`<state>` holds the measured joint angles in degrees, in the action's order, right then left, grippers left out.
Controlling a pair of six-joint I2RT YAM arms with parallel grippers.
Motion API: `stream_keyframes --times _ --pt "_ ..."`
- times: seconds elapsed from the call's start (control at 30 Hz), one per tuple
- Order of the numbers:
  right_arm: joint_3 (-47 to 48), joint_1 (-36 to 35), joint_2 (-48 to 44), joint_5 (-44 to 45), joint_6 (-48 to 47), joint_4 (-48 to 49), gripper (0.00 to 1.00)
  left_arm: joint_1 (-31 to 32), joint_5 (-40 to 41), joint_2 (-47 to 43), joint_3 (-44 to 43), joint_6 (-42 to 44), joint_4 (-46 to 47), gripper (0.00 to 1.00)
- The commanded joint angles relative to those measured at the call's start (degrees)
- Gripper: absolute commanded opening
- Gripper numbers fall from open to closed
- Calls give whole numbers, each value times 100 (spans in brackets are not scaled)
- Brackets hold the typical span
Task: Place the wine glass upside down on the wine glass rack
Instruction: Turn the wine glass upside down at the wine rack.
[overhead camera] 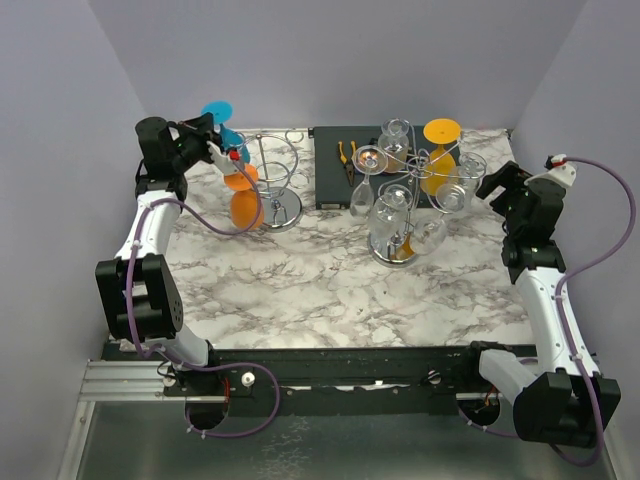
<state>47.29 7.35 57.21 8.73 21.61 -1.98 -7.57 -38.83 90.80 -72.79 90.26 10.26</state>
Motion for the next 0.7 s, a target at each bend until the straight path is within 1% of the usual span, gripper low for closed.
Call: stream_keyframes --times 0.0,0.2,0.5,0.53,0.57,0.6,0.67 --pt "104 18 -126 92 -12 -132 88 163 -599 -135 51 297 -186 0" --pt "63 20 -111 89 -18 -128 88 197 -597 -202 242 493 -226 0" --pt "54 16 -59 85 -9 -110 88 204 -543 -327 427 559 -275 0" --pt "59 18 -49 80 -13 -105 88 206 -511 -342 445 556 -302 5" --pt "62 14 -43 77 -12 -102 88 204 -487 -362 458 553 -321 15" --pt "70 17 -30 72 -12 -101 88 208 -462 -375 459 538 -358 22" --pt "102 20 -1 64 -9 -101 88 205 -426 -403 434 520 -465 26"
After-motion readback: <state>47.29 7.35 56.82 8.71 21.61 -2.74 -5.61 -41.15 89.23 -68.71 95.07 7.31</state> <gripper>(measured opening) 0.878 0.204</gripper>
